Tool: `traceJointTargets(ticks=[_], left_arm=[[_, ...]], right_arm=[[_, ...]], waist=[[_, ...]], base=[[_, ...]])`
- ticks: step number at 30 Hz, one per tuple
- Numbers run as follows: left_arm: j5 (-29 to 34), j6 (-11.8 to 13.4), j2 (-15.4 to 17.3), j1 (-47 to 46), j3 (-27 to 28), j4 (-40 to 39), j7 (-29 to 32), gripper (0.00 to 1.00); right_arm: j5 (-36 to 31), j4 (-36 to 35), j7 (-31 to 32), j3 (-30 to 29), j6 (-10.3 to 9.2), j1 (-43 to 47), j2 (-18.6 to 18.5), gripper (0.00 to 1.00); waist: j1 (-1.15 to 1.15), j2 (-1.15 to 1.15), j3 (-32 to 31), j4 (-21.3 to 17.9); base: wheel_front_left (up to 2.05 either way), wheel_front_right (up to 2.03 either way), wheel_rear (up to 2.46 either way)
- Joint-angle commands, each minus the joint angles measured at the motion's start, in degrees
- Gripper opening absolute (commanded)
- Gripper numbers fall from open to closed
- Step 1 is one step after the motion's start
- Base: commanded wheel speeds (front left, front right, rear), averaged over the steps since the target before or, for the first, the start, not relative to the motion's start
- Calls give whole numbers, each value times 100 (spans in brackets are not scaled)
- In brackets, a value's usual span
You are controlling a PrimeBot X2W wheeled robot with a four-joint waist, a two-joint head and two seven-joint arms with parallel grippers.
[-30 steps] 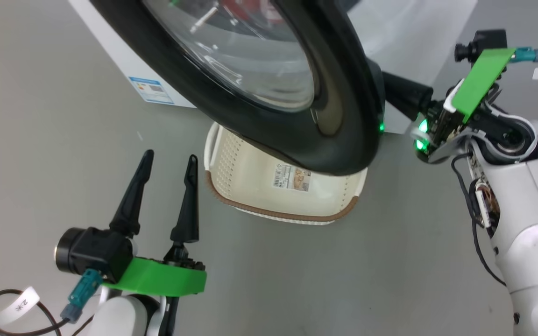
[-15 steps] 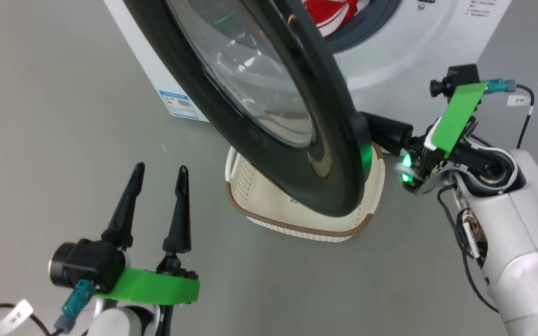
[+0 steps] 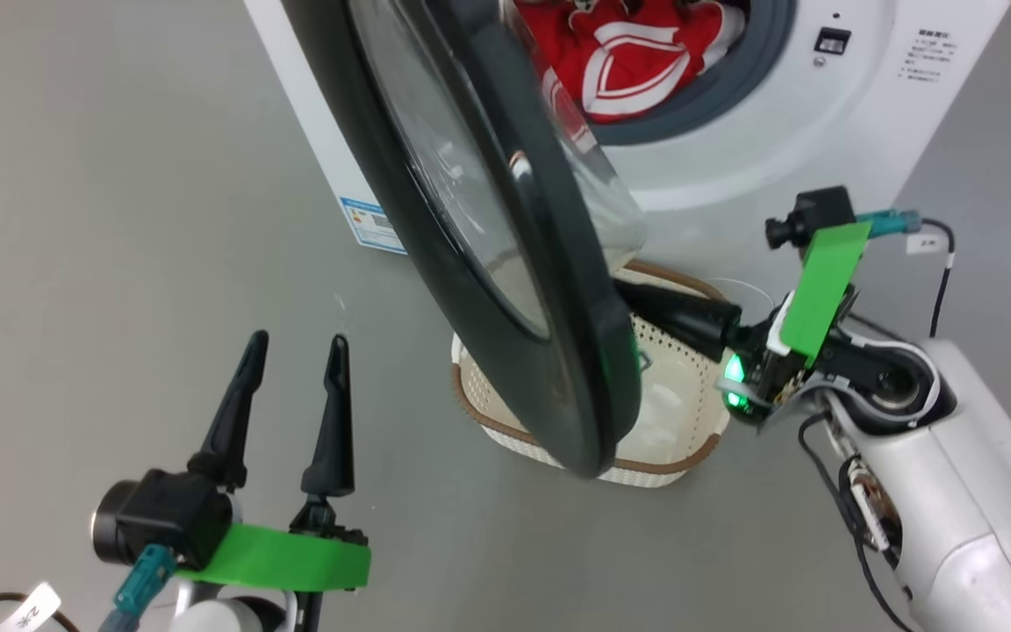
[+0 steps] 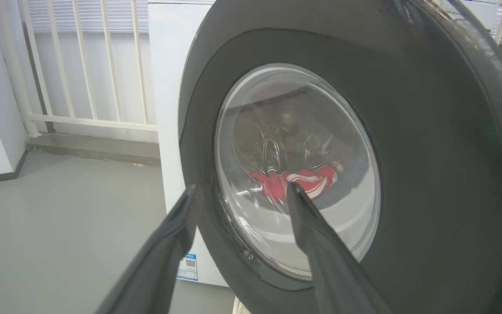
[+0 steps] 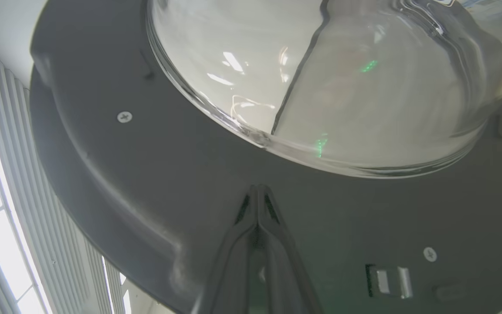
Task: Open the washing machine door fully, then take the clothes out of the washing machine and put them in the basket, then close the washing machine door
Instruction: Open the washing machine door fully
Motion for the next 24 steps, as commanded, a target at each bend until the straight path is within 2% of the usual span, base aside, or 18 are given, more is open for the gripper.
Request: traceJointTargets(ticks=[1, 8, 14, 24], left_arm=[[-9, 57, 101, 70, 230, -171, -44, 100], [-38, 66, 101, 150, 237, -177, -44, 100], [-71, 88, 101, 203, 244, -201, -44, 100], [-95, 94, 101, 237, 199, -186, -44, 100]], right_arm=[[172, -245, -47, 203, 30, 93, 69, 0], [606, -558, -351, 715, 30, 318, -218, 0], [1133, -847, -717, 1397, 30, 363, -584, 0], [2391, -1665, -1782, 2863, 30, 107, -1576, 0]], waist=[[0, 0, -85, 88], [0, 0, -172, 271], [0, 0, -194, 405], [0, 0, -231, 698]], base=[[0, 0, 0], [0, 0, 0], [0, 0, 0], [0, 0, 0]])
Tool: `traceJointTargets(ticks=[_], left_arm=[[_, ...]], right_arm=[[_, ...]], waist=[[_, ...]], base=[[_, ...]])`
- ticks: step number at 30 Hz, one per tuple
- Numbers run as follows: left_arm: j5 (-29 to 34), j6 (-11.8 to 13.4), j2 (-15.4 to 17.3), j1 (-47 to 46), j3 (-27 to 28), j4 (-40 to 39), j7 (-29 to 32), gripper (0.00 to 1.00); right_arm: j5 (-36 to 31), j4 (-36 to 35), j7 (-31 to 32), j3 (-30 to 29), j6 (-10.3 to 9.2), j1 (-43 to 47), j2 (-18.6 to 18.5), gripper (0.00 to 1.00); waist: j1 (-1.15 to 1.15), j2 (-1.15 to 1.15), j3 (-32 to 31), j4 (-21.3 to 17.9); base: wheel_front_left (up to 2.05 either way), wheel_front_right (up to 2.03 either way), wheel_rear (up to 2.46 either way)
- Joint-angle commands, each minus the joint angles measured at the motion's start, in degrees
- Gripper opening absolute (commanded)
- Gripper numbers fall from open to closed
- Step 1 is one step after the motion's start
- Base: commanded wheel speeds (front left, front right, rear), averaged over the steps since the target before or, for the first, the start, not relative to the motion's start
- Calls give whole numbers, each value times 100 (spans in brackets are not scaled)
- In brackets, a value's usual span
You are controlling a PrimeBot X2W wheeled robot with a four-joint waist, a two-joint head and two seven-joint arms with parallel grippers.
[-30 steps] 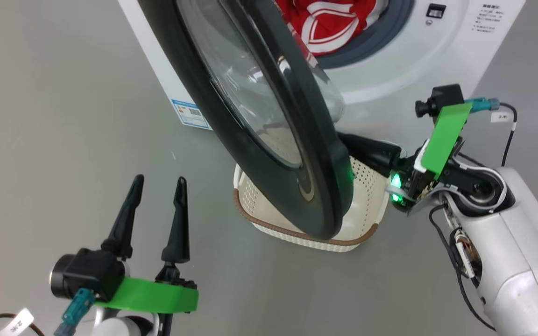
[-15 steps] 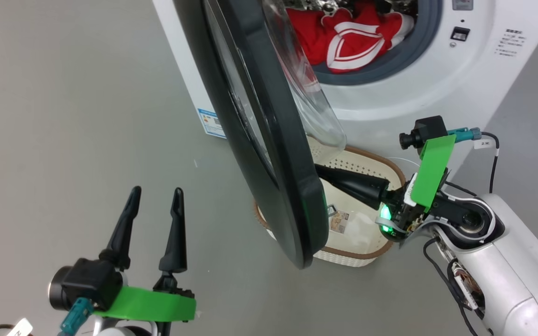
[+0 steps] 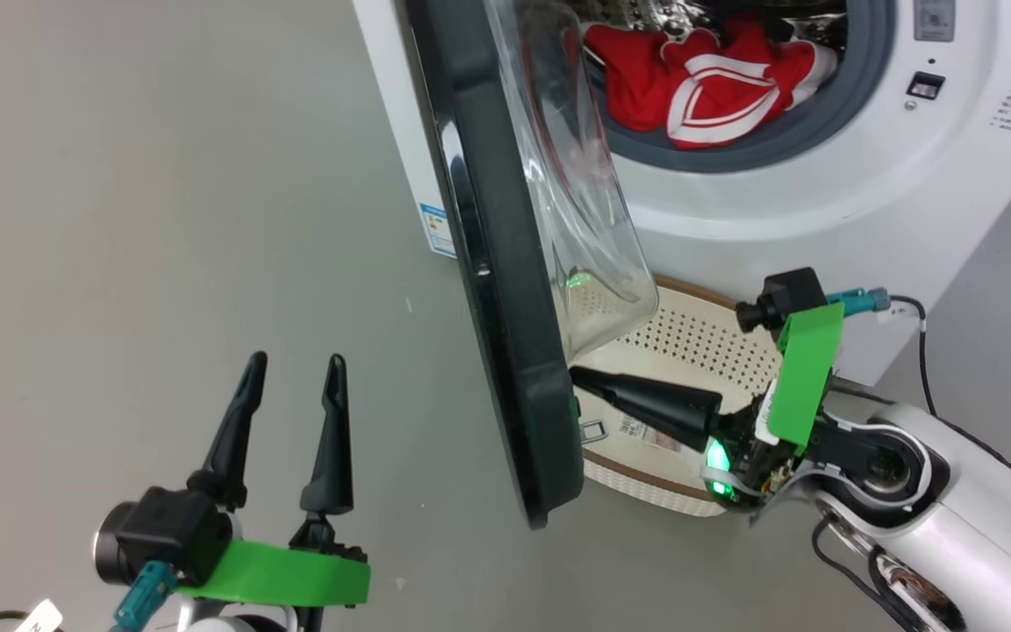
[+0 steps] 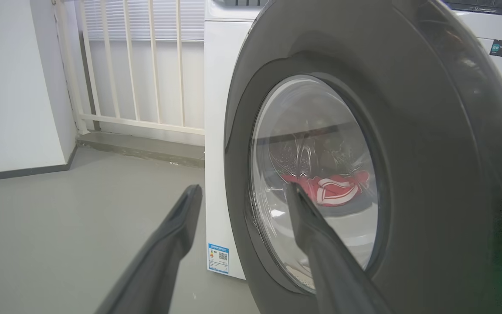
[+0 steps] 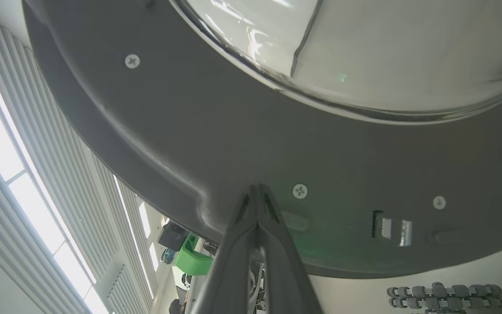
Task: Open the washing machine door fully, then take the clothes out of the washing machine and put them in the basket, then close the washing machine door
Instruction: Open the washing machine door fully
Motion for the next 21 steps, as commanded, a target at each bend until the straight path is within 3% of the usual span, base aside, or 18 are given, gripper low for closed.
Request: traceJointTargets(ticks=[1, 11, 21], left_arm=[[-31, 46, 98, 27, 172, -150, -44, 100], [-61, 35, 98, 21, 125, -134, -44, 100], [-90, 53, 98, 25, 118, -147, -44, 100]], right_arm=[[233, -332, -189, 271, 31, -178, -105, 0], [1399, -1408, -1512, 1809, 31, -997, -1111, 0], [1958, -1932, -2255, 2726, 31, -1665, -1558, 0]], waist=[[0, 0, -5, 84], [0, 0, 21, 311], [0, 0, 77, 354]], base=[[0, 0, 0], [0, 0, 0], [0, 0, 0]])
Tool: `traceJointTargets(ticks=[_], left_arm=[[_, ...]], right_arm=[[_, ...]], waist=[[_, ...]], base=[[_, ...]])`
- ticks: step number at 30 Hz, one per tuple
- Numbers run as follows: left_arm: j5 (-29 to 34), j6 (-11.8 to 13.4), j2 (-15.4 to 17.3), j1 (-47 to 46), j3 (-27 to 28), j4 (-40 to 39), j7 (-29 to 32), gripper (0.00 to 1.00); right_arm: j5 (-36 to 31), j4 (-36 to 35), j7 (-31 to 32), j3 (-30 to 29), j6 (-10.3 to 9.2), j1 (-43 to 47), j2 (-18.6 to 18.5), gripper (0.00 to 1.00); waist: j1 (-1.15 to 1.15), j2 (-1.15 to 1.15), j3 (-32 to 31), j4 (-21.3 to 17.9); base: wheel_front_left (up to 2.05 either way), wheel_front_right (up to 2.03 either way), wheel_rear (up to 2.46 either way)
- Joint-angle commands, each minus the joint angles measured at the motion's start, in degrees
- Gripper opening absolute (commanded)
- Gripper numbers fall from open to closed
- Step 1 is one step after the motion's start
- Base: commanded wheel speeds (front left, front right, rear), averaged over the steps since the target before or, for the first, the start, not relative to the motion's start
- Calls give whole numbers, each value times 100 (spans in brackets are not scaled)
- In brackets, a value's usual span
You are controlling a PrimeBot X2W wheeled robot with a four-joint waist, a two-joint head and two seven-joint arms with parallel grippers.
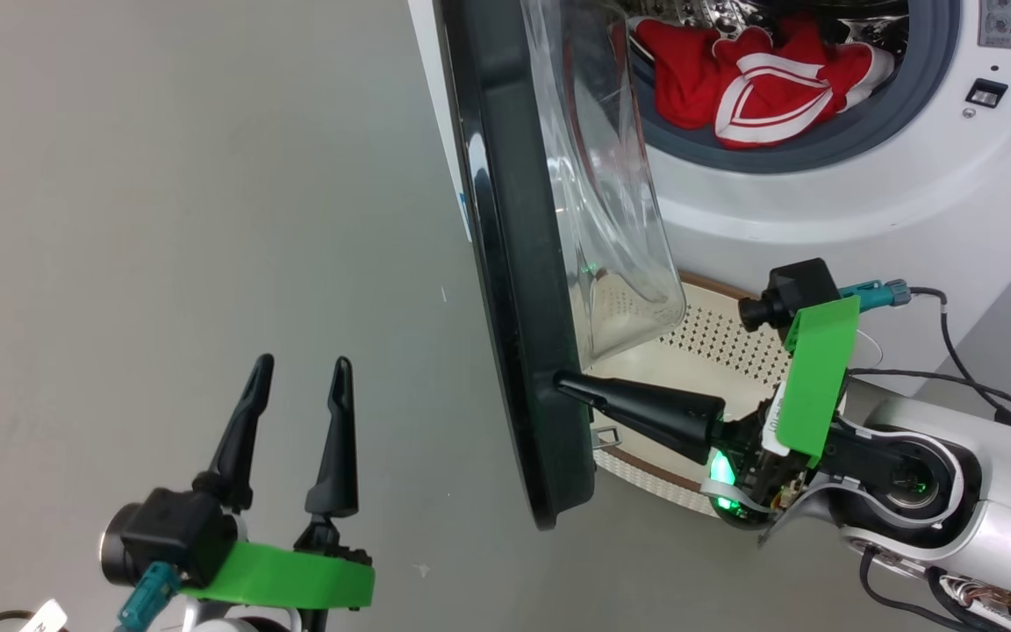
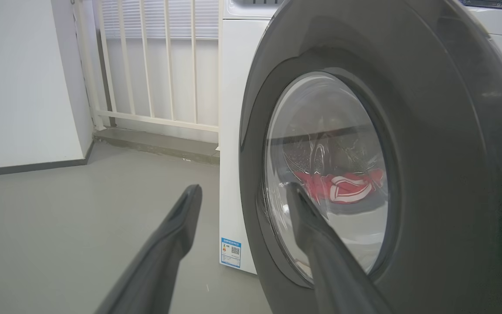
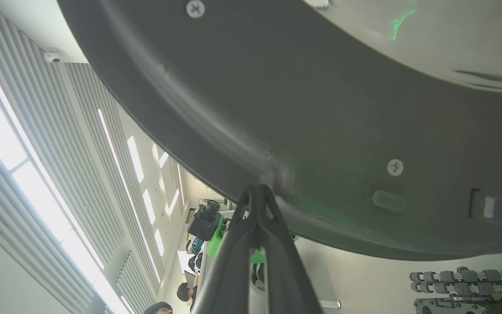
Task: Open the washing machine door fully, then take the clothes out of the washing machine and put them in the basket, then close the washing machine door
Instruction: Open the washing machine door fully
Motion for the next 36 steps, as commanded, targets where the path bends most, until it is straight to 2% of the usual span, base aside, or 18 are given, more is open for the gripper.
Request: traceJointTargets(ticks=[1, 8, 16, 17, 19, 20, 22, 23, 28, 31, 32, 36], left_arm=[[-50, 55, 96, 12, 183, -155, -44, 100], [-62, 77, 96, -9, 177, -166, -44, 100], [-51, 68, 96, -17, 212, -173, -44, 100], [-53, 65, 96, -16, 219, -177, -44, 100], [-62, 61, 96, -13, 225, -188, -44, 100], [-65, 59, 96, -10, 227, -193, -44, 100], [-70, 53, 96, -6, 234, -198, -44, 100], [-71, 51, 96, -4, 238, -198, -44, 100], [-66, 52, 96, 9, 242, -187, -44, 100], [-48, 47, 96, 25, 254, -176, -44, 100], [-33, 42, 96, 41, 265, -171, -44, 100], [-11, 33, 96, 73, 290, -178, -44, 100]], right_arm=[[70, -141, -91, 3, 37, -31, -79, 0], [248, -356, -343, 272, 37, -305, -258, 0], [152, -454, -691, 387, 37, -427, -423, 0], [113, -444, -749, 400, 37, -439, -442, 6], [2, -413, -859, 429, 37, -460, -480, 40], [-41, -397, -922, 440, 37, -458, -489, 47], [-229, -336, -1069, 466, 37, -478, -528, 90], [-378, -285, -1140, 481, 37, -490, -550, 100], [-1216, 23, -1422, 520, 37, -416, -563, 100], [-1928, 323, -1459, 523, 37, -235, -525, 100], [-2391, 547, -1510, 523, 37, -134, -467, 100], [-3148, 947, -1673, 524, 37, -14, -320, 100]], waist=[[0, 0, 10, -9], [0, 0, 38, -73], [0, 0, 27, -157], [0, 0, 29, -169], [0, 0, 34, -189], [0, 0, 34, -198], [0, 0, 33, -213], [0, 0, 32, -220], [0, 0, 4, -249], [0, 0, -20, -267], [0, 0, -43, -282], [0, 0, -68, -316]], base=[[0, 0, 0], [0, 0, 0], [0, 0, 0], [0, 0, 0], [0, 0, 0], [0, 0, 0], [0, 0, 0], [0, 0, 0], [0, 0, 0], [0, 0, 0], [0, 0, 0], [0, 0, 0]])
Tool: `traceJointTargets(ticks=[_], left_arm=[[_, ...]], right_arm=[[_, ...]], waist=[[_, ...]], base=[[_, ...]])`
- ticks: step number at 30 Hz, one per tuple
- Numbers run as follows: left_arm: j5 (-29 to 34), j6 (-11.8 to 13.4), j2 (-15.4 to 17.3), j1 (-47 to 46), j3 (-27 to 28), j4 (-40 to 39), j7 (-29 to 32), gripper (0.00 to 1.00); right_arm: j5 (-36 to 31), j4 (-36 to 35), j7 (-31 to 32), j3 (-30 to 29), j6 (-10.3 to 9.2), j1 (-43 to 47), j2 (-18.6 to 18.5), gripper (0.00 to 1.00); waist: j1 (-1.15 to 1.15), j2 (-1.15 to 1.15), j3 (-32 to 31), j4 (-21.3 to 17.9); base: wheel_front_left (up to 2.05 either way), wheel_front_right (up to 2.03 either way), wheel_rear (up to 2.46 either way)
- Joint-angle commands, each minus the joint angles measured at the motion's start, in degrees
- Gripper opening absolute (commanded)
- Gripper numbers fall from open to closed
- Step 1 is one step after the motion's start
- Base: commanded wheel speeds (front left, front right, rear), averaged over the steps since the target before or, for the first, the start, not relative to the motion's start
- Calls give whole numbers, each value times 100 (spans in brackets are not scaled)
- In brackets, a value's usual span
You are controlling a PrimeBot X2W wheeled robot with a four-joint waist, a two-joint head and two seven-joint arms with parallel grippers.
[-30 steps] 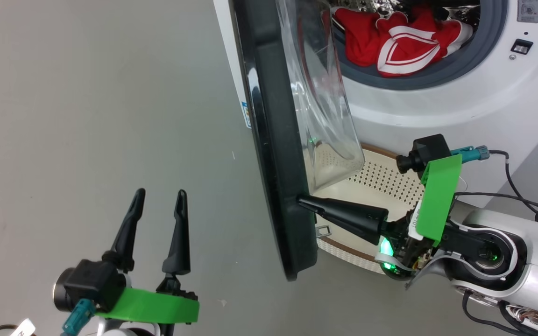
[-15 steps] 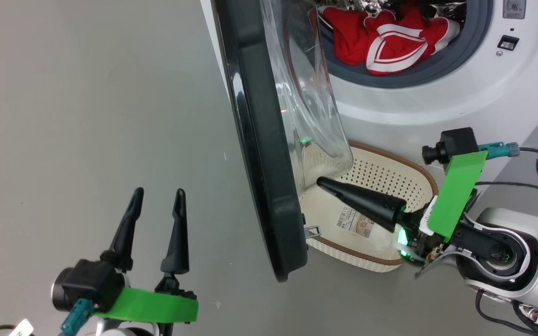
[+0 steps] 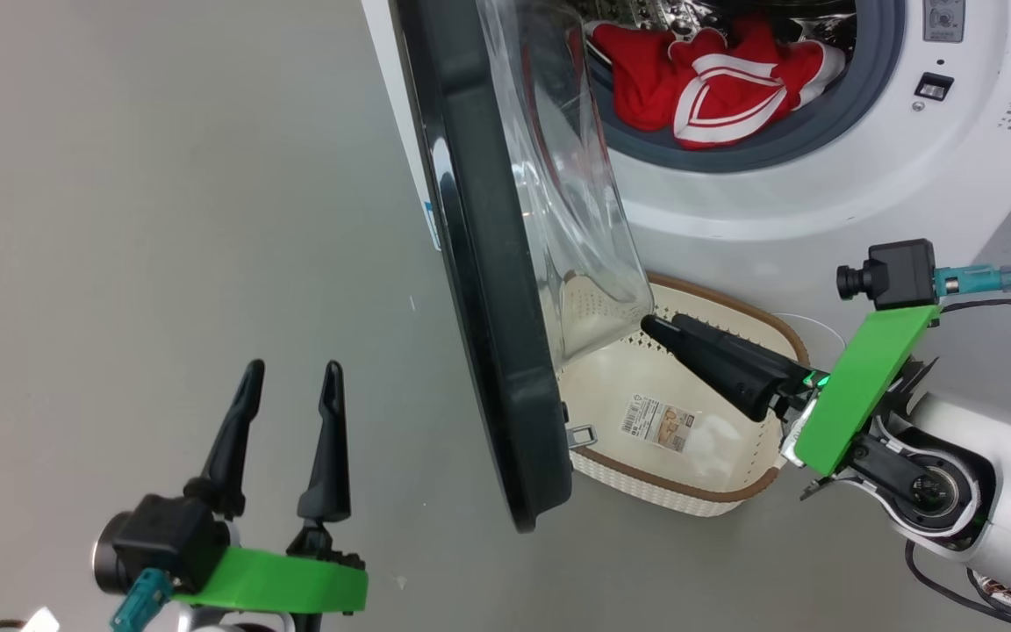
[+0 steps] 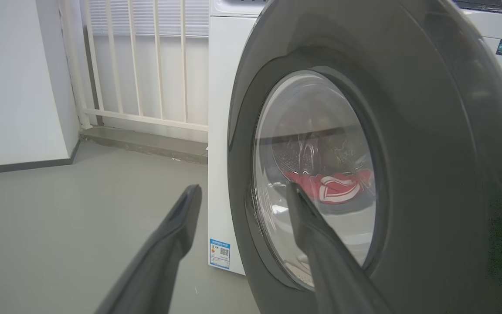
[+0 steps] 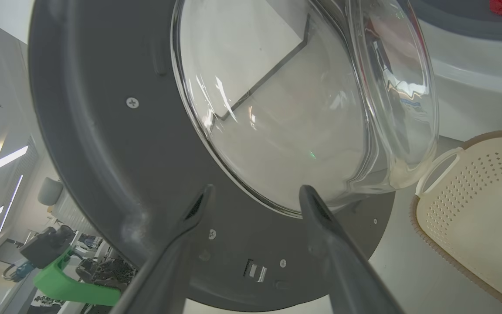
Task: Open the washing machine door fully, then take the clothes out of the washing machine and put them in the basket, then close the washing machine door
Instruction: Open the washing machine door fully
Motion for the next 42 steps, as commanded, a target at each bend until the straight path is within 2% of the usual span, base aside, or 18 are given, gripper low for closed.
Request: traceJointTargets(ticks=[1, 7, 11, 12, 14, 19, 23, 27, 34, 38, 42], left_arm=[[25, 14, 95, 42, 226, -155, -44, 100], [47, 19, 95, 80, 259, -166, -44, 100], [75, 30, 95, 124, 284, -169, -44, 100], [91, 34, 95, 146, 297, -170, -44, 100], [98, 35, 95, 157, 304, -171, -44, 100], [129, 49, 95, 210, 320, -194, -44, 100], [127, 57, 95, 228, 315, -210, -44, 100], [124, 62, 95, 241, 315, -232, -44, 100], [264, 89, 95, 304, 308, -301, -44, 100], [296, 99, 95, 327, 294, -340, -44, 100], [349, 120, 95, 376, 285, -373, -44, 100]], right_arm=[[-478, 166, -156, -32, 37, 203, 54, 100], [-1399, 773, -414, -31, 37, 256, 264, 100], [-2226, 1420, -566, -35, 37, 250, 486, 100], [-2603, 1787, -600, -138, 37, 273, 647, 100], [-2812, 1978, -609, -222, 37, 297, 736, 100], [-4278, 2787, -617, -1276, 37, 581, 1273, 100], [-5659, 3061, -618, -2478, 37, 1068, 1717, 100], [-7189, 2800, -618, -3878, 37, 1737, 2136, 100], [-9547, 1442, -619, -6066, 37, 3299, 3212, 100], [-10251, 828, -610, -6726, 37, 4080, 3622, 100], [-10486, 459, -548, -6901, 37, 4555, 3728, 100]], waist=[[0, 0, -19, -23], [0, 0, -59, -70], [0, 0, -100, -121], [0, 0, -123, -144], [0, 0, -136, -156], [0, 0, -166, -208], [0, 0, -191, -228], [0, 0, -211, -239], [0, 0, -284, -253], [0, 0, -299, -245], [0, 0, -325, -270]], base=[[0, 0, 0], [0, 0, 0], [0, 0, 0], [0, 0, 0], [0, 0, 0], [0, 0, 0], [0, 0, 0], [0, 0, 0], [0, 0, 0], [0, 0, 0], [0, 0, 0]])
